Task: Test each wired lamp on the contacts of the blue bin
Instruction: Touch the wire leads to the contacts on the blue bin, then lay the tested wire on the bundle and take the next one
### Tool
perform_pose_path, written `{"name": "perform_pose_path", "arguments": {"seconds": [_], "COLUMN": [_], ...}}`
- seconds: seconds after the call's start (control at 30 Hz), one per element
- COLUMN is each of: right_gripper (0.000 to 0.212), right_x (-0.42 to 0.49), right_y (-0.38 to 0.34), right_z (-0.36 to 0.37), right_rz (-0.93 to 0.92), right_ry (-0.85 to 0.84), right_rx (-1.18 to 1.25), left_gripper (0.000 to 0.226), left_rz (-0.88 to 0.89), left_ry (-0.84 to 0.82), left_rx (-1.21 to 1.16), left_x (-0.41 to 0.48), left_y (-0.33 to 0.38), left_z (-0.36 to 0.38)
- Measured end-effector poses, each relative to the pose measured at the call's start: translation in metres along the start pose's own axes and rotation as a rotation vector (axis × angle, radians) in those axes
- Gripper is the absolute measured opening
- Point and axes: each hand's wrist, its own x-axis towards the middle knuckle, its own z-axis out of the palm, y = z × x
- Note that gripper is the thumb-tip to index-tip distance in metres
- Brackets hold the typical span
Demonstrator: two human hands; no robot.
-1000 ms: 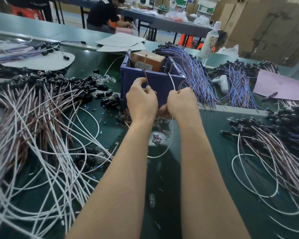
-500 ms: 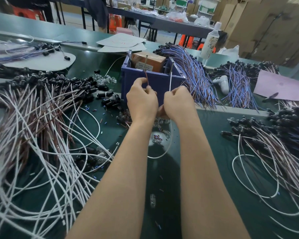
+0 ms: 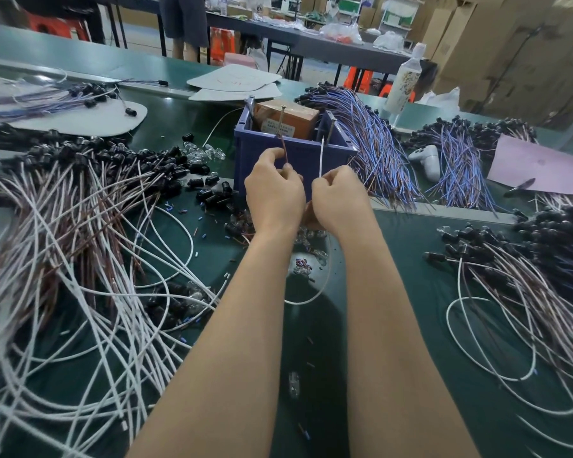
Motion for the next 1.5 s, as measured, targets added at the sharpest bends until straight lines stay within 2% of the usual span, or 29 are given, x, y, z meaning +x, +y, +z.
{"name": "perform_pose_path", "arguments": {"seconds": [0.23, 0.33, 0.43, 0.5, 0.57, 0.6, 0.63, 0.7, 0.77, 0.8, 0.87, 1.0, 1.07, 1.13, 1.2, 1.33, 1.43, 1.5], "right_gripper": [0.018, 0.026, 0.011, 0.027, 0.040, 0.037, 0.030, 0.019, 0.024, 0.029, 0.034, 0.028, 0.025, 0.019, 0.011, 0.012, 0.020, 0.017], "right_x": [-0.001, -0.001, 0.004, 0.001, -0.010, -0.015, -0.020, -0.029, -0.038, -0.042, -0.050, -0.056, -0.054, -0.049, -0.046, -0.040, -0.034, -0.032], "right_y": [0.002, 0.003, 0.009, 0.010, 0.006, 0.004, 0.003, 0.004, 0.010, 0.015, 0.021, 0.025, 0.026, 0.026, 0.027, 0.036, 0.042, 0.044], "right_z": [-0.002, -0.012, -0.022, -0.027, -0.029, -0.026, -0.022, -0.004, 0.021, 0.034, 0.053, 0.069, 0.067, 0.059, 0.052, 0.044, 0.034, 0.027], "right_rz": [-0.014, -0.003, 0.016, -0.010, -0.138, -0.218, -0.282, -0.309, -0.247, -0.218, -0.213, -0.331, -0.325, -0.265, -0.221, -0.169, -0.158, -0.142], "right_ry": [-0.032, 0.002, 0.161, 0.348, 0.557, 0.599, 0.556, 0.255, -0.107, -0.199, -0.212, -0.039, 0.042, 0.103, 0.078, -0.055, 0.063, 0.141], "right_rx": [-0.002, 0.015, 0.066, 0.054, 0.025, 0.012, 0.000, -0.074, -0.290, -0.390, -0.495, -0.585, -0.443, -0.120, 0.134, 0.173, 0.299, 0.462], "left_gripper": [0.023, 0.016, 0.014, 0.017, 0.021, 0.022, 0.024, 0.025, 0.027, 0.029, 0.035, 0.038, 0.040, 0.045, 0.042, 0.034, 0.027, 0.024], "left_rz": [0.006, 0.009, -0.008, -0.010, -0.033, -0.054, -0.075, -0.090, -0.092, -0.107, -0.166, -0.243, -0.270, -0.259, -0.192, -0.164, -0.082, -0.028], "left_ry": [-0.039, -0.210, -0.459, -0.611, -0.632, -0.576, -0.484, -0.268, -0.151, -0.143, -0.192, -0.316, -0.363, -0.396, -0.405, -0.393, -0.452, -0.552], "left_rx": [0.084, 0.251, 0.395, 0.483, 0.494, 0.465, 0.429, 0.406, 0.483, 0.529, 0.603, 0.644, 0.610, 0.550, 0.412, 0.022, 0.048, 0.120], "left_x": [-0.006, -0.012, -0.021, -0.025, -0.026, -0.024, -0.021, -0.011, -0.002, 0.002, 0.008, 0.008, 0.007, 0.005, 0.001, -0.009, -0.010, -0.010], "left_y": [0.003, 0.004, 0.006, 0.007, 0.007, 0.007, 0.007, 0.007, 0.005, 0.003, -0.003, -0.013, -0.015, -0.015, -0.013, -0.009, -0.014, -0.013], "left_z": [-0.003, -0.006, -0.012, -0.017, -0.024, -0.029, -0.035, -0.048, -0.062, -0.068, -0.078, -0.085, -0.084, -0.079, -0.070, -0.054, -0.054, -0.055]}}
